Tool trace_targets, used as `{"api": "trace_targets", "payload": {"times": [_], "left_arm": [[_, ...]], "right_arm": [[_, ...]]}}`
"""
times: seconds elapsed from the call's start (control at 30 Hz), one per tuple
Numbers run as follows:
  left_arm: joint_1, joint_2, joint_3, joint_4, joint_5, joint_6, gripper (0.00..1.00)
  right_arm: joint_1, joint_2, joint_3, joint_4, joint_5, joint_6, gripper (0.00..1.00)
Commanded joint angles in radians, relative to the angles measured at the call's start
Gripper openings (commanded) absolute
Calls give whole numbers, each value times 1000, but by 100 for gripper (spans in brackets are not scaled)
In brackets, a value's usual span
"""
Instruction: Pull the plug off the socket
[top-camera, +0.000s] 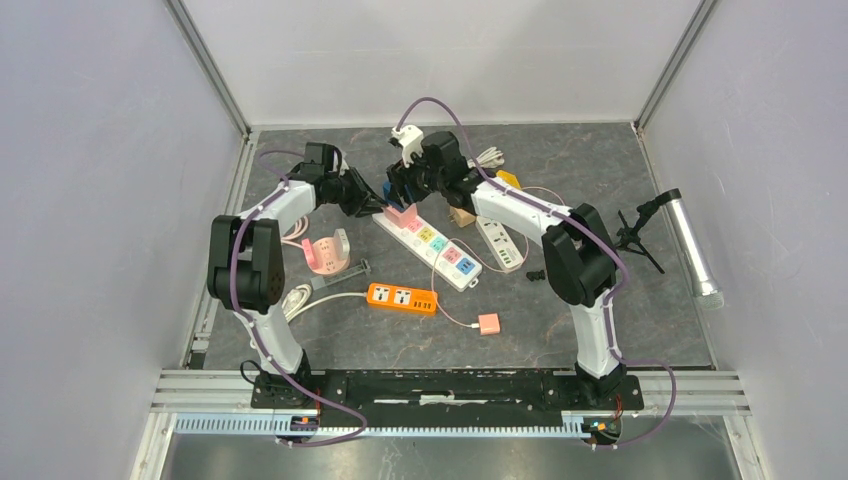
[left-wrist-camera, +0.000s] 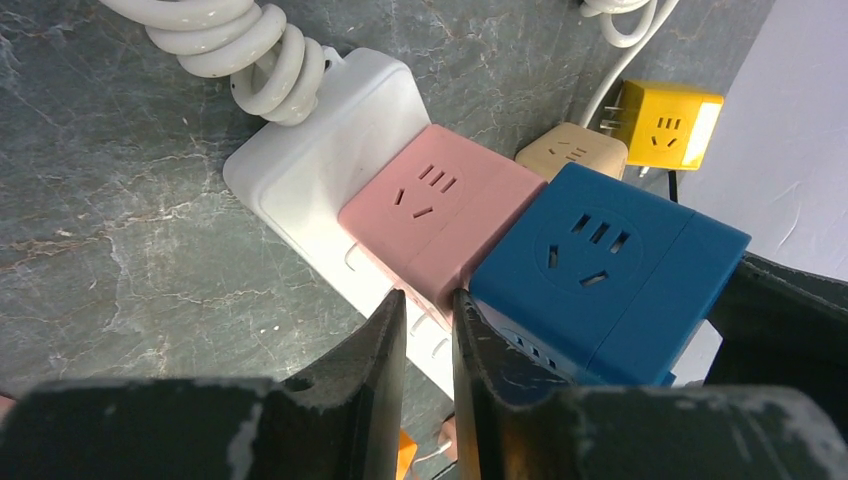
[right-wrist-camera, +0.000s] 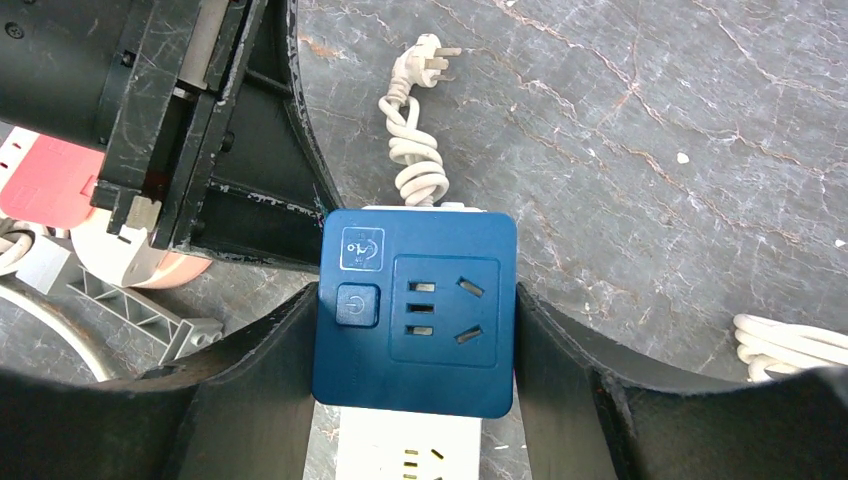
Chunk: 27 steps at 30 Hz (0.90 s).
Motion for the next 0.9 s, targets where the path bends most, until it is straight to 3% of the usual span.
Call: {"api": "trace_targets", "payload": {"times": [0.0, 0.17, 0.27, 0.4, 0.6, 0.87], "left_arm": [[-14, 117, -66, -203, -261, 125, 27], [-39, 127, -38, -221, -271, 139, 27], [-47, 136, -37, -225, -270, 135, 27], [-54, 148, -24, -248, -287, 136, 27], [-60, 154, -20, -261, -302, 136, 27], [-64, 155, -16, -256, -299, 132, 27]], "right_arm": [[9, -133, 152, 195, -51, 27, 0], [-20, -120, 216, 242, -98, 176, 0], [-25, -129, 218, 255, -97, 182, 0], [-40, -154, 151, 365, -132, 244, 0], [-102, -175, 34, 572, -185, 462, 0], [-49, -169, 15, 306, -105, 104, 0]]}}
